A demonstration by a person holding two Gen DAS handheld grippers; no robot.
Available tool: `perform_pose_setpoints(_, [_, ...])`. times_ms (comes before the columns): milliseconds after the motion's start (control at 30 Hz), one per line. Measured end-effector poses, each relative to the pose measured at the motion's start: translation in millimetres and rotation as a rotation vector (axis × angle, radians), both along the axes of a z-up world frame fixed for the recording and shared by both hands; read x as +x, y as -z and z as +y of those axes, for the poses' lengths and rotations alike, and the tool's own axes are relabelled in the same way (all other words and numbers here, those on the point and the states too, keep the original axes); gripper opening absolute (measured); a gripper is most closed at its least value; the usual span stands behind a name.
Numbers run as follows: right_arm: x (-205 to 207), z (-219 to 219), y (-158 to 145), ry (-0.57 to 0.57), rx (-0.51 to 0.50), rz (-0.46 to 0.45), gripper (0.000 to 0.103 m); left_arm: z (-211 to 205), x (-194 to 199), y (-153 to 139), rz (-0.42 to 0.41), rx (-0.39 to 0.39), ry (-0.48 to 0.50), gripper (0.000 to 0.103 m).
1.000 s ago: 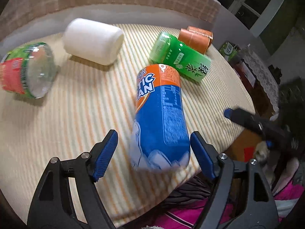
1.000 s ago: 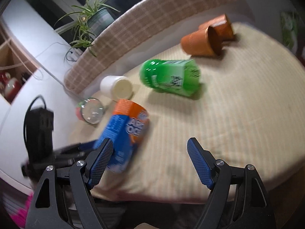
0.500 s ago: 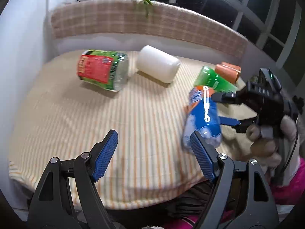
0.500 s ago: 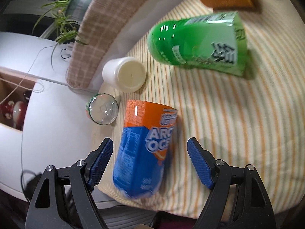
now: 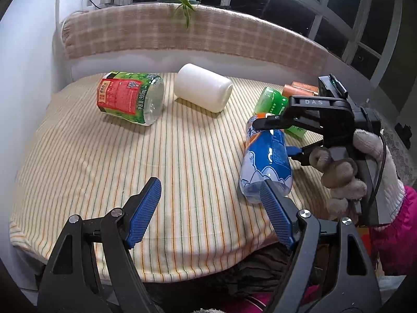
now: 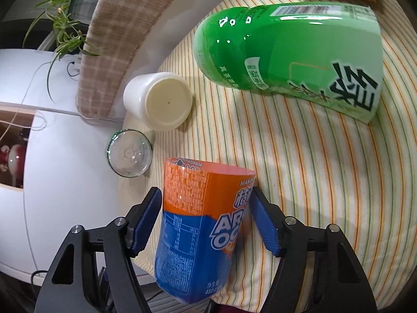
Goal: Flip cup upright
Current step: 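Rotate the held bottle with the right tool until its opening faces up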
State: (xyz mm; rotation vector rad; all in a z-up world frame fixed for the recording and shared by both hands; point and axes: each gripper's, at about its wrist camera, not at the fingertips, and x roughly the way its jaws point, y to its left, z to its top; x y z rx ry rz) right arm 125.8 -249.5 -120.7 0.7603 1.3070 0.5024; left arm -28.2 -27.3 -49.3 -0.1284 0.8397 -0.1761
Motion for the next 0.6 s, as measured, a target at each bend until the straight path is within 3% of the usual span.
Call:
perform_pose_setpoints(333, [-0.3,5.5,-15.9,-0.041,-0.055,-0.089,0.063,14.7,-0.2,2.1,0.008,-0.054,-0.025,0.081])
perform_pose_setpoints(600, [-8.3,8.5,-52.8,-0.061,-0.221,-0.334,0.063,21.5,0.0,1.0,0.01,-0.094,-0.037,0.081])
